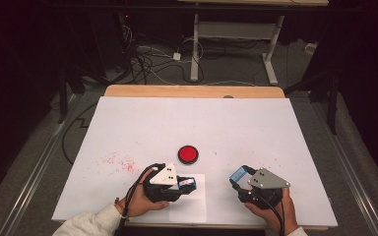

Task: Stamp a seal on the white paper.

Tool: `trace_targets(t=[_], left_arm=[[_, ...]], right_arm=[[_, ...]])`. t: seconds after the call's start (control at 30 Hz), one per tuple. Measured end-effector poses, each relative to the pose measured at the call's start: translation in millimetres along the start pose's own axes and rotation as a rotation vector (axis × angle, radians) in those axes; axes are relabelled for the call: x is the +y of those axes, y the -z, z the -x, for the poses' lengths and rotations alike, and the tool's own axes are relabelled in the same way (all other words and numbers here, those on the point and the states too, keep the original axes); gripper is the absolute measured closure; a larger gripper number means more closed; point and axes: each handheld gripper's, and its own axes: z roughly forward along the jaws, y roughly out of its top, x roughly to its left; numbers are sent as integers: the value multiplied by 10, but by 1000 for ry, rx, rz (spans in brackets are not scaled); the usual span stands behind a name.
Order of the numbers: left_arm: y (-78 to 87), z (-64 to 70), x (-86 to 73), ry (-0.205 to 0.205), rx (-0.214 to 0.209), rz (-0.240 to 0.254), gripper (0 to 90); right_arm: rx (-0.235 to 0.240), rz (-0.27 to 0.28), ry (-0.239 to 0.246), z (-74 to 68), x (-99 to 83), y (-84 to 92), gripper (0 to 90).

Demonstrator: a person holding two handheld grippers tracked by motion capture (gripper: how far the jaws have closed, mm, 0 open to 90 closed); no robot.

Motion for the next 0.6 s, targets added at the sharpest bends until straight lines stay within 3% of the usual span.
trace_targets(t=[0.4, 0.6], left_arm=[[-98, 5, -80, 7, -7, -32, 675], [-137, 7, -111, -5, -30, -43, 675]], right_arm=[[12, -17, 8, -18, -8, -28, 401], [20, -22, 11, -16, -14, -36, 400]])
